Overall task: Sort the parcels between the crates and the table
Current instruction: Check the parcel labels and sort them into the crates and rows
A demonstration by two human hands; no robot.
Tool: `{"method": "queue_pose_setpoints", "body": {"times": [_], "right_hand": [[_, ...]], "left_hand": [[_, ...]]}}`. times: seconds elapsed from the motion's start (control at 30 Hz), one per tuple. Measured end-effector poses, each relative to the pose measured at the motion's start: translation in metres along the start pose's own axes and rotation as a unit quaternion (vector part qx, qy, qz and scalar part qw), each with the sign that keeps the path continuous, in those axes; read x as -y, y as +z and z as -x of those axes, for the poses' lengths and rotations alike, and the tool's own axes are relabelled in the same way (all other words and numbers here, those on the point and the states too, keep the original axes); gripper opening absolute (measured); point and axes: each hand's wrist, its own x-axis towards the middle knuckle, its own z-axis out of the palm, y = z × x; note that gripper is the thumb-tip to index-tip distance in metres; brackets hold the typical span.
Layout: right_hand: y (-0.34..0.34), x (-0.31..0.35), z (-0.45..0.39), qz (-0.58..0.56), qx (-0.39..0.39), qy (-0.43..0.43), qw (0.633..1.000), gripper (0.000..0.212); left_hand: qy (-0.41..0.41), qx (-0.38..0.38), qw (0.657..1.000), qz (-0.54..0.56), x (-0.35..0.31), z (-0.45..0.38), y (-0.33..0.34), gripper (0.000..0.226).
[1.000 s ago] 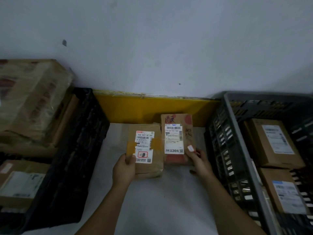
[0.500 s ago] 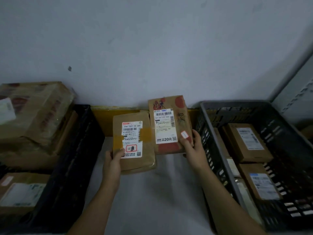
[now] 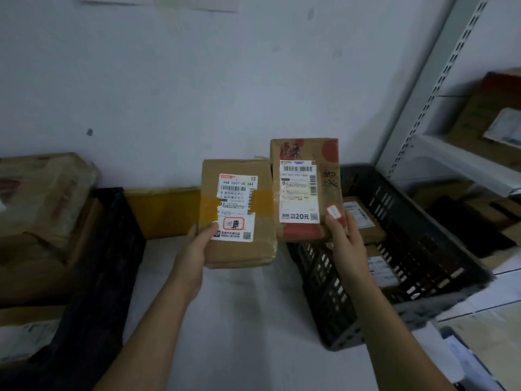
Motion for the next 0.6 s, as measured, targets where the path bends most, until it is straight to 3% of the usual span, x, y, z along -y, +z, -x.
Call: {"method": "queue_pose_setpoints", "body": {"times": [0.13,0.27,0.47,0.6], "right_hand": [[-0.042,0.008,0.004,0.012,-0.038,-0.006,0.999,0.071],[-0.082,0.023,-0.002,0.060,-0.085,-0.041,0.994,0.052],[-0.146,0.033,-0.040,0.087,-0.126,-0.047,0.987,0.059],[-0.188,0.029,-0.089,0.103,-0.135,-0.010,0.985,0.076]], "left_hand": [[-0.008,0.055,0.998,-0.025,0.001,0.010,0.038,0.036],[-0.005,0.066,0.997,-0.037,0.000,0.015,0.081,0.031],[0.015,0.044,0.998,-0.043,0.001,0.000,0.132,0.032],[0.012,0.001,1.000,-0.027,0.007,-0.013,0.169,0.034]]}}
